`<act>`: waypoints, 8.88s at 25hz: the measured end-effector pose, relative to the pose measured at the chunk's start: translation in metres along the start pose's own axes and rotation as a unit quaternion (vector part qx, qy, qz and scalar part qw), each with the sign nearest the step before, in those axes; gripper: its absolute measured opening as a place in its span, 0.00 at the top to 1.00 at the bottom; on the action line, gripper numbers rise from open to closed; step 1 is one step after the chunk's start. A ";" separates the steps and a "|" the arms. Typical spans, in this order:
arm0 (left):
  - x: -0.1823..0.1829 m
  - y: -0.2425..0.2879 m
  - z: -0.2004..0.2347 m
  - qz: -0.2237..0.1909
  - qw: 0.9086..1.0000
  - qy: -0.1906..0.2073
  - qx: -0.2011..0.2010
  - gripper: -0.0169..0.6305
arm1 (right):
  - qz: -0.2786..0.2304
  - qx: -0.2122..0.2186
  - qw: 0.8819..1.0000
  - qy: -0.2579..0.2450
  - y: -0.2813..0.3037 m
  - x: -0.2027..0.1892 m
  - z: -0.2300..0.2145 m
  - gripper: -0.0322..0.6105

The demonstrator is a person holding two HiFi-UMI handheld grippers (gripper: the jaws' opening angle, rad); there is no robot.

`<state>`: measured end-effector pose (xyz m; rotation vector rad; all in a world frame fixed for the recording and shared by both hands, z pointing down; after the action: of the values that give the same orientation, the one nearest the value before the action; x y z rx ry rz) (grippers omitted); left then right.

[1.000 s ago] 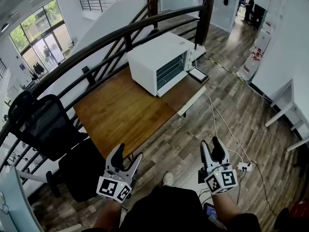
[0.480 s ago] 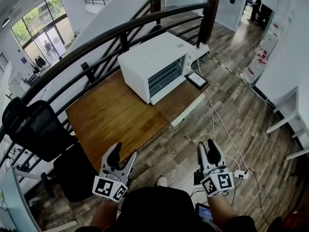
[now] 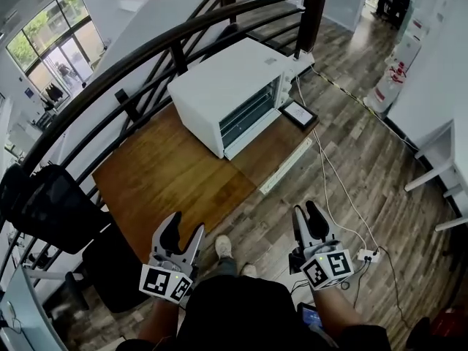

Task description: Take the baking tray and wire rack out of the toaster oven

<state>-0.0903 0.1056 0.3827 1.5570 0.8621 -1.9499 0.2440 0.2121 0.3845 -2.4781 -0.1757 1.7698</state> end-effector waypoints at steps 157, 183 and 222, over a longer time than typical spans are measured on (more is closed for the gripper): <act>-0.149 -0.092 0.087 0.250 0.913 -0.246 0.211 0.61 | 0.440 0.107 0.877 0.161 0.169 -0.224 0.090 0.90; -0.180 -0.002 0.202 0.336 0.903 -0.210 0.164 0.61 | 0.450 0.103 0.876 -0.138 0.315 -0.294 0.116 0.76; -0.151 0.052 0.187 0.271 0.934 -0.119 0.200 0.62 | 0.332 0.053 0.914 -0.226 0.209 -0.171 0.038 0.88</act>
<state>-0.1428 -0.0679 0.5488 1.5130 -0.0831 -1.8970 0.1612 -0.0197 0.5028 -2.1401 0.8073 2.4929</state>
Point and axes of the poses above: the fingertips, and each gripper's own axes: y forward along the fingers, z to its left, x out of its top, the point moved 10 cm from there along -y, backward along the fingers, and after that the axes turned 12 degrees about -z, right-handed, at the moved point
